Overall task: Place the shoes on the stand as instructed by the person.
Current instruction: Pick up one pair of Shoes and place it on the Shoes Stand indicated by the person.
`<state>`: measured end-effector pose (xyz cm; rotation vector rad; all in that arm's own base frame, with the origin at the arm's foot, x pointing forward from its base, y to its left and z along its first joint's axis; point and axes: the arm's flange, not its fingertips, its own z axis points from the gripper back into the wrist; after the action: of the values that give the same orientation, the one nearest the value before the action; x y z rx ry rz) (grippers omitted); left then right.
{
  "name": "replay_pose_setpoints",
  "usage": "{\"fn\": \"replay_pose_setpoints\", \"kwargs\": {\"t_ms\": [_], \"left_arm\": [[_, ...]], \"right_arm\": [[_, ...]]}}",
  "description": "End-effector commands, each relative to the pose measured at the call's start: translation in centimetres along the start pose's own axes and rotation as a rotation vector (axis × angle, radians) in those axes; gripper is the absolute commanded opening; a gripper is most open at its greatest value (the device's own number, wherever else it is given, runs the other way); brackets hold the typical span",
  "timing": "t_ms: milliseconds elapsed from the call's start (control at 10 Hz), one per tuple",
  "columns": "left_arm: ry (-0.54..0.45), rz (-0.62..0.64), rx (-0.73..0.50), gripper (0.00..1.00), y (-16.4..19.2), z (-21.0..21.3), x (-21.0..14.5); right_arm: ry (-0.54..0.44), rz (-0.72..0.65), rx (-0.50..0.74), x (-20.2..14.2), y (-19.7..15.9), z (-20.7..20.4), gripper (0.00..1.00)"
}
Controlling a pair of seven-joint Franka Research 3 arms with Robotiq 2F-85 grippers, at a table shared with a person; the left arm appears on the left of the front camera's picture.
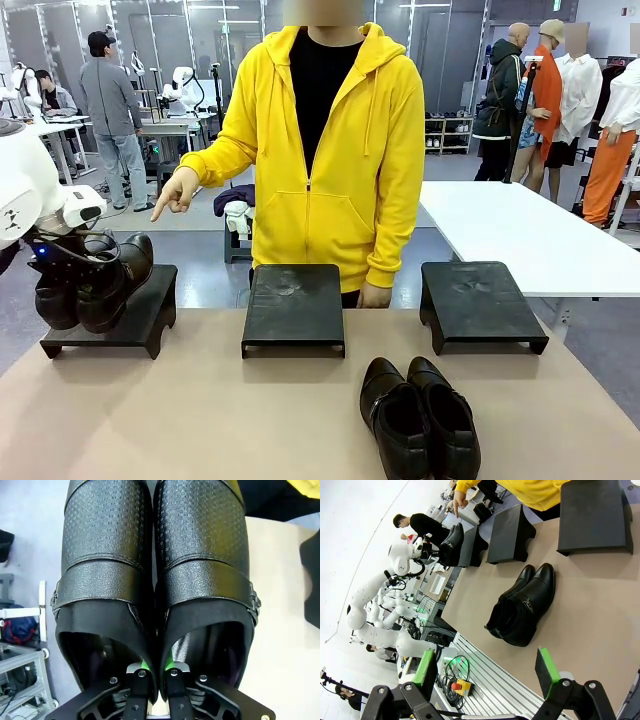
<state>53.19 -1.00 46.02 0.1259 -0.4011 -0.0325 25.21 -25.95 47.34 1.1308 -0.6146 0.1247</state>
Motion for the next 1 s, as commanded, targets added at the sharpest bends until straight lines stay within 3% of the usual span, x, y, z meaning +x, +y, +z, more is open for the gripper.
{"fn": "replay_pose_setpoints", "kwargs": {"t_ms": [0,900], "left_arm": [[-0.021,-0.020,-0.025,0.07,0.4,-0.6,2.2],[-0.025,-0.001,-0.068,0.07,-0.7,-4.7,2.5]], "right_arm": [[-0.001,0.013,0.011,0.1,0.1,0.2,1.00],[-0.001,0.013,0.011,0.1,0.1,0.2,1.00]]}}
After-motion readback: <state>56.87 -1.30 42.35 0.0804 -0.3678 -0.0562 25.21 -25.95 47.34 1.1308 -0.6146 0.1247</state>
